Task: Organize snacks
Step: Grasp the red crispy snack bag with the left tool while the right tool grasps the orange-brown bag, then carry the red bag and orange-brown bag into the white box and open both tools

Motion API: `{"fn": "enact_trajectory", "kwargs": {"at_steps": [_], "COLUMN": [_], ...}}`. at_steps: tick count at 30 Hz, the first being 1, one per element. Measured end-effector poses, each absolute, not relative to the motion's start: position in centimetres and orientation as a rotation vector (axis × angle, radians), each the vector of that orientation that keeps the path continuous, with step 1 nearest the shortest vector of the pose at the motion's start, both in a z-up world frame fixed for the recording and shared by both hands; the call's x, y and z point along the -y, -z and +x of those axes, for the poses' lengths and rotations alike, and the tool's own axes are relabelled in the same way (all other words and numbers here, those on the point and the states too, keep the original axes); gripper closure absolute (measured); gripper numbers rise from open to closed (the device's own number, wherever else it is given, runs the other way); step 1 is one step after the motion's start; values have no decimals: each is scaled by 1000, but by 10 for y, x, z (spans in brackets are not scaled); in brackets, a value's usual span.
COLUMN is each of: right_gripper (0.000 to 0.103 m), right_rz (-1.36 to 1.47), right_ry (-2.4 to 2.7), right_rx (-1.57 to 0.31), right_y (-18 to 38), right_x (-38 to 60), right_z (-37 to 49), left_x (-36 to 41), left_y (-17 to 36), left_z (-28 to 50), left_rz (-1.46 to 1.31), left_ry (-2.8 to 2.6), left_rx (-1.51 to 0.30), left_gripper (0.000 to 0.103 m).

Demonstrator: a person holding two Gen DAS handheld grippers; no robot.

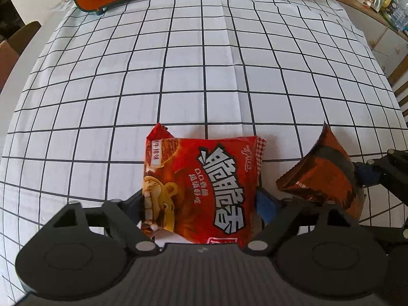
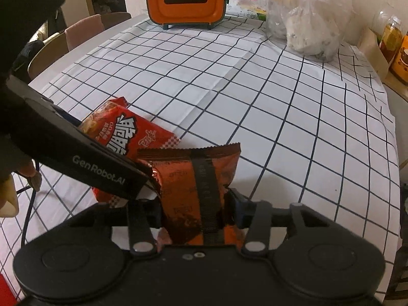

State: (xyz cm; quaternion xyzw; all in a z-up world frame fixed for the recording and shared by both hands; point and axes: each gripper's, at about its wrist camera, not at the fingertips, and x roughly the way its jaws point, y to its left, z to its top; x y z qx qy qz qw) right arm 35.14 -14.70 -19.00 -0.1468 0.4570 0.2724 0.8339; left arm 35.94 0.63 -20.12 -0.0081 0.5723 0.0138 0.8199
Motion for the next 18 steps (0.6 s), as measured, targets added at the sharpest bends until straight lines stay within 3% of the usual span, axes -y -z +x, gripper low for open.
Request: {"fn": "enact_trajectory", "kwargs": {"at_steps": [18], "right_gripper": [62], "right_rz": [-238], "right_ry": [-522], "right_rx": [-981], "right_y": [157], "right_x": [162], "right_z": [328], "left_x": [-31], "left_y": [181], "left_z": [350], "left_rz": [-90], "left_ry": [-64], "left_rx": [-1220], "left_gripper": [23]}}
